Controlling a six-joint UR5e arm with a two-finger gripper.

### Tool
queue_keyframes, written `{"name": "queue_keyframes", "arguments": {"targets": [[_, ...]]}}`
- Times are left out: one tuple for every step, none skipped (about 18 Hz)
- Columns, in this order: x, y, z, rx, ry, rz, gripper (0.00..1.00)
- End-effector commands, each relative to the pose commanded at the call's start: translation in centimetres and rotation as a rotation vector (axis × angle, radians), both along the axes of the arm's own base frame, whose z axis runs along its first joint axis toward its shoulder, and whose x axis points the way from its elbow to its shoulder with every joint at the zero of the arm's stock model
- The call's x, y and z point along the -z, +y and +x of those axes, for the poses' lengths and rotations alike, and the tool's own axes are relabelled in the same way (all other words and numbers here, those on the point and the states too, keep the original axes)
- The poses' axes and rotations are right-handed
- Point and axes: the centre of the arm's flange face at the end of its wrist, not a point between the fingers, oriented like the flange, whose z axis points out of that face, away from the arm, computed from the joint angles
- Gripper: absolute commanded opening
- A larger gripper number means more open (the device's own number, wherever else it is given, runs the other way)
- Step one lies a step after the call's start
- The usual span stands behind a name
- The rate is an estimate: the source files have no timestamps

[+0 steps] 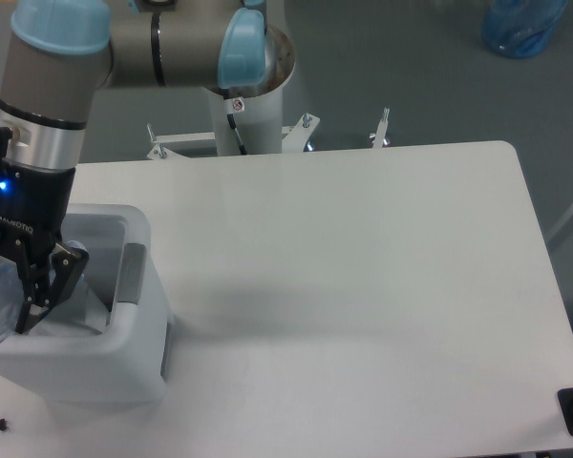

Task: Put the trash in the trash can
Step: 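Lower the bottle into the bin and open the gripper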

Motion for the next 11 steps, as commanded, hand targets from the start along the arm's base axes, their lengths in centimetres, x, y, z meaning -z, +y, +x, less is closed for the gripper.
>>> {"name": "queue_keyframes", "arguments": {"targets": [[0.2, 0.0, 0.0, -0.002, -0.002, -0.005, 0.61], [0.3, -0.1, 0.0, -0.003, -0.004, -0.006, 0.62], [0.4, -0.2, 0.1, -0.004, -0.006, -0.009, 0.66], [0.5, -0.3, 0.2, -0.008, -0.011, -0.010, 0.68], [0.5, -0.5, 0.2, -0.010, -0.013, -0.012, 0.68], [0.6, -0.7, 0.3, -0.010, -0.015, -0.015, 0.68], [0.6, -0.9, 0.4, -0.010, -0.015, -0.016, 0.68], [0.8, -1.1, 0.6, -0.010, -0.017, -0.020, 0.68], [0.8, -1.3, 0.6, -0.009, -0.017, -0.021, 0.68], [0.7, -1.5, 0.8, -0.009, -0.016, -0.020, 0.69], [0.9, -1.7, 0.8, -0.009, -0.018, -0.024, 0.69]]}}
